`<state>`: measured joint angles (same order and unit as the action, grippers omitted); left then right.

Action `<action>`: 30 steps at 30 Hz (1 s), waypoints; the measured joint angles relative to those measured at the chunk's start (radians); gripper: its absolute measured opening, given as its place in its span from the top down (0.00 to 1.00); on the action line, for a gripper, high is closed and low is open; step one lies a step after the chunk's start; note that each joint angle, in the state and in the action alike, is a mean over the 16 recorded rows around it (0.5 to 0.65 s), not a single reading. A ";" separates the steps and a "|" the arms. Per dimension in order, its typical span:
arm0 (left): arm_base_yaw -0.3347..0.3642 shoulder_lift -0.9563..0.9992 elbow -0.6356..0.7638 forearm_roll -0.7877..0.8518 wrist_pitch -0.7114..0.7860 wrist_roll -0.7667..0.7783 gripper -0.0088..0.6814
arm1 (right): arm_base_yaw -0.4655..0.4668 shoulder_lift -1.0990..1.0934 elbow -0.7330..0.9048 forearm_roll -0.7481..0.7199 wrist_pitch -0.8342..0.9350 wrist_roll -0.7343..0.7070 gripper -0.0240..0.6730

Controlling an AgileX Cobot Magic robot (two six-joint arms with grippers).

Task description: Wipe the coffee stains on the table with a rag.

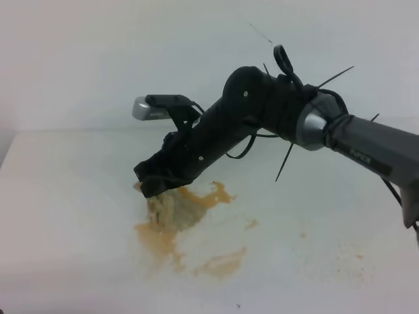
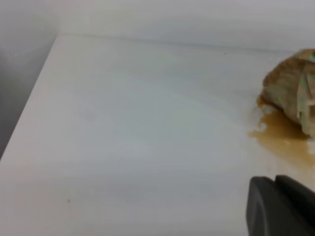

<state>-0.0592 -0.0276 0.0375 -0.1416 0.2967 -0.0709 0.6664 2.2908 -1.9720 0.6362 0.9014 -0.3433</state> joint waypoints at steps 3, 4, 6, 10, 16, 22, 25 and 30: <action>0.000 0.000 0.000 0.000 0.000 0.000 0.99 | 0.000 0.019 -0.031 -0.017 0.012 0.004 0.91; 0.000 0.000 0.000 0.000 0.000 0.000 0.99 | 0.000 0.025 -0.038 -0.022 0.017 0.003 0.88; 0.000 0.000 0.000 0.000 0.000 0.000 0.99 | 0.001 0.036 -0.048 -0.034 0.028 -0.005 0.81; 0.000 0.000 0.000 0.000 0.000 0.000 0.99 | 0.001 0.052 -0.066 -0.057 0.047 -0.031 0.67; 0.000 0.000 0.000 0.000 0.000 0.000 0.99 | 0.006 0.056 -0.100 -0.106 0.018 -0.072 0.46; 0.000 0.000 0.000 0.000 0.000 0.000 0.99 | 0.021 0.075 -0.135 -0.156 -0.068 -0.101 0.38; 0.000 0.000 0.000 0.000 0.000 0.000 0.99 | 0.033 0.097 -0.145 -0.192 -0.112 -0.097 0.38; 0.000 0.000 0.000 0.000 0.000 0.000 0.99 | 0.061 0.142 -0.148 -0.293 -0.143 -0.055 0.39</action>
<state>-0.0592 -0.0276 0.0375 -0.1416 0.2967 -0.0709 0.7271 2.4327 -2.1201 0.3429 0.7580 -0.3980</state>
